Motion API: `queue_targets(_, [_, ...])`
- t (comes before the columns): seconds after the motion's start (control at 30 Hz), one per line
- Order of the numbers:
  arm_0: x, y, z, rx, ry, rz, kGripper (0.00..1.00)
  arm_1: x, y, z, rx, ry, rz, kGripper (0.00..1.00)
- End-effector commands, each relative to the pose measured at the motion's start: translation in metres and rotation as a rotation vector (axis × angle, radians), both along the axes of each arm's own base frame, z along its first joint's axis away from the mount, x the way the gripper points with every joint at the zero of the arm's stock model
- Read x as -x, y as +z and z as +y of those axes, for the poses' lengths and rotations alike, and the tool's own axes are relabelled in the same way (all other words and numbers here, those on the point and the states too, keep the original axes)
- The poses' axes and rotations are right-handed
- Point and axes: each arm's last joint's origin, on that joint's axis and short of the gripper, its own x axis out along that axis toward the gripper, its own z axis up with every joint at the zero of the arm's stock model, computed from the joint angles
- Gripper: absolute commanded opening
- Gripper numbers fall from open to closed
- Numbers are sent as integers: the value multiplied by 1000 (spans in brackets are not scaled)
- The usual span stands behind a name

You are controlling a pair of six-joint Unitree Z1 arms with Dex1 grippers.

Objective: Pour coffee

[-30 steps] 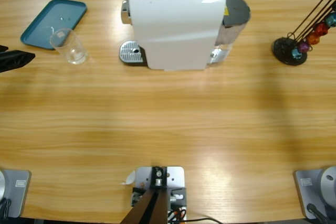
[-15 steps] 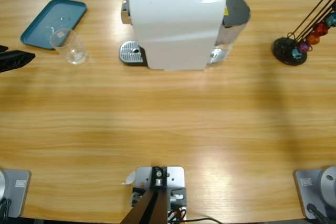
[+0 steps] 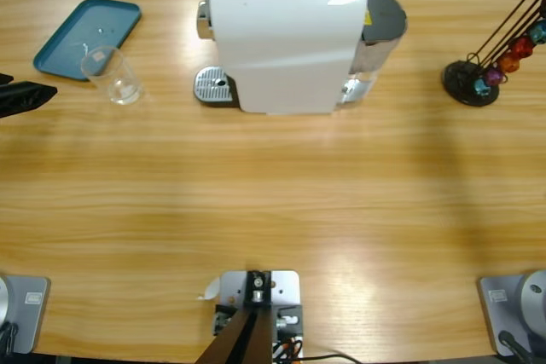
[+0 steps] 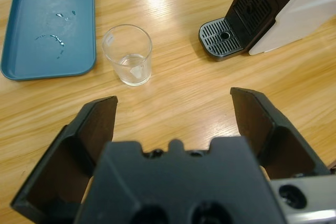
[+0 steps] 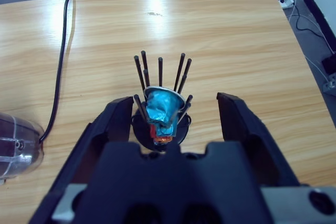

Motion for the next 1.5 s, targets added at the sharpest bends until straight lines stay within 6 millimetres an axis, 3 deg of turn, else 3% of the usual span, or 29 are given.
queue_targets(0.03, [-1, -12, -3, -28, -28, 38, 927, -4, -11, -2, -6, -3, 34, 676])
queue_targets(0.63, [-1, -12, -3, -28, -28, 37, 927, -7, -16, -2, -5, -5, 44, 674])
queue_targets(0.73, [-1, -12, -3, -28, -28, 37, 927, -6, -16, -2, -4, -6, 47, 549])
queue_targets(0.8, [-1, -12, -3, -27, -28, 36, 927, -5, -17, -3, -2, -8, 47, 246])
queue_targets(0.9, [-1, -12, -3, -28, -28, 37, 927, -4, -17, -3, -1, -10, 49, 98])
queue_targets(1.23, [-1, -13, -4, -29, -28, 39, 927, -5, -17, -3, 0, -10, 53, 84])
queue_targets(1.3, [-1, -13, -4, -29, -28, 39, 927, -5, -17, -3, 1, -9, 53, 0])
queue_targets(1.5, [-2, -13, -4, -30, -28, 40, 927, -4, -15, -3, 1, -10, 49, 0])
